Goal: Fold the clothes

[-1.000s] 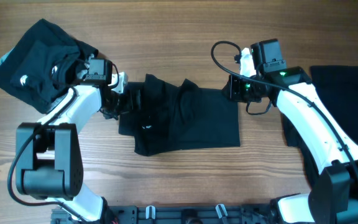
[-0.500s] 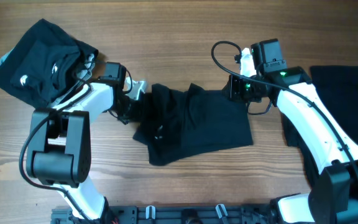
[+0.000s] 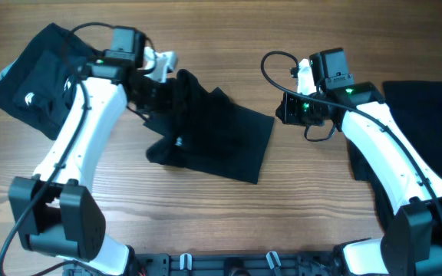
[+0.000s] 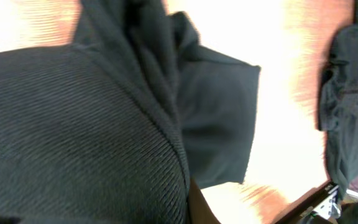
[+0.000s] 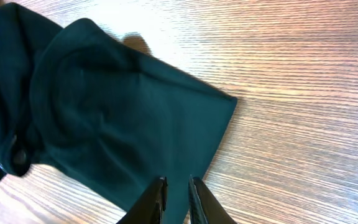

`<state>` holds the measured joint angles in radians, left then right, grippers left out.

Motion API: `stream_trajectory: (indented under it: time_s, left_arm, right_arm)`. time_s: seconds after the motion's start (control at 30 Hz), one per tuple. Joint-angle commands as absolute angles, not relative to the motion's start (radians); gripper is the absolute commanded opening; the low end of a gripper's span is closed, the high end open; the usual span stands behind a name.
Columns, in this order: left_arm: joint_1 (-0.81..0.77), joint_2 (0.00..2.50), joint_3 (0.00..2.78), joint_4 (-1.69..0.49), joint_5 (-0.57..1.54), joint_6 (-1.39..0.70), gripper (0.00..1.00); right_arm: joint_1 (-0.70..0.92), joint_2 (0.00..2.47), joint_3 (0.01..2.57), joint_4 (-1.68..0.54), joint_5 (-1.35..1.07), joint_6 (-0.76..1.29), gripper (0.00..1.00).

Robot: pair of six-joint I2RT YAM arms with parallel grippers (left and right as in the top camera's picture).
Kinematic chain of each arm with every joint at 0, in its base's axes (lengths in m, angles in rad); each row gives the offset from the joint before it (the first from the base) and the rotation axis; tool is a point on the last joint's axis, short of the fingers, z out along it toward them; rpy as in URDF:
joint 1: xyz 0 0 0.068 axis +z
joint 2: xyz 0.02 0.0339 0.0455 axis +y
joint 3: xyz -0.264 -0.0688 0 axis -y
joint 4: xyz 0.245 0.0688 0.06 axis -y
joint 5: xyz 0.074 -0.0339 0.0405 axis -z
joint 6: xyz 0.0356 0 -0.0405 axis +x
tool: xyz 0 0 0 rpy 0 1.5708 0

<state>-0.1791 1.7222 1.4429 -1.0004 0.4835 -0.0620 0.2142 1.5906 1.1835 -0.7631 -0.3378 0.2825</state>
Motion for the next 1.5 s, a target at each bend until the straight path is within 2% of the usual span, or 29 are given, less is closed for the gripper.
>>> stream_trajectory:
  time_s: [0.0,0.33,0.47,0.53,0.57,0.7,0.8,0.9,1.0,1.1,1.17,1.27,1.4,1.47]
  left_arm:
    - [-0.285,1.714,1.472,-0.959,0.542,-0.144,0.04]
    - [-0.544,1.784,1.472,-0.808,0.318,-0.334,0.04]
    - [-0.634,1.872,1.472,-0.75,0.305,-0.385,0.04]
    - [-0.684,1.897,1.472,-0.751,0.319,-0.387,0.2]
    - [-0.697,1.894,1.475,-0.747,0.337,-0.387,0.23]
    - [-0.703,1.852,1.542,-0.803,0.347,-0.382,0.27]
    - [-0.673,1.777,1.654,-0.915,0.338,-0.323,0.37]
    - [-0.604,1.696,1.691,-1.0,0.125,-0.299,0.45]
    - [-0.512,1.701,1.674,-1.09,0.02,-0.3,0.47]
    - [-0.419,1.737,1.614,-1.099,0.022,-0.304,0.41]
    - [-0.358,1.77,1.578,-1.083,0.062,-0.303,0.28]
    - [-0.296,1.836,1.562,-1.078,0.162,-0.291,0.18]
    - [-0.292,1.908,1.561,-1.077,0.175,-0.262,0.15]
    - [-0.291,1.926,1.561,-1.074,0.175,-0.262,0.15]
  right_arm:
    - [0.215,1.585,1.185,-0.78,-0.307,0.272,0.21]
    - [0.215,1.832,1.163,-0.799,-0.254,0.475,0.2]
    - [0.212,1.839,1.165,-0.797,-0.221,0.527,0.28]
    - [0.184,1.832,1.165,-0.807,-0.221,0.525,0.3]
    - [0.173,1.828,1.165,-0.812,-0.222,0.522,0.31]
    - [0.142,1.803,1.166,-0.813,-0.234,0.496,0.34]
    - [0.117,1.769,1.204,-0.817,-0.332,0.416,0.39]
    - [0.125,1.717,1.226,-0.793,-0.493,0.278,0.46]
    - [0.146,1.698,1.226,-0.752,-0.66,0.167,0.48]
    - [0.191,1.698,1.223,-0.695,-0.74,0.121,0.52]
    - [0.235,1.703,1.222,-0.67,-0.659,0.221,0.54]
    - [0.328,1.737,1.222,-0.601,-0.643,0.296,0.55]
    - [0.466,1.824,1.222,-0.461,-0.641,0.314,0.65]
    - [0.497,1.863,1.222,-0.457,-0.62,0.33,0.64]
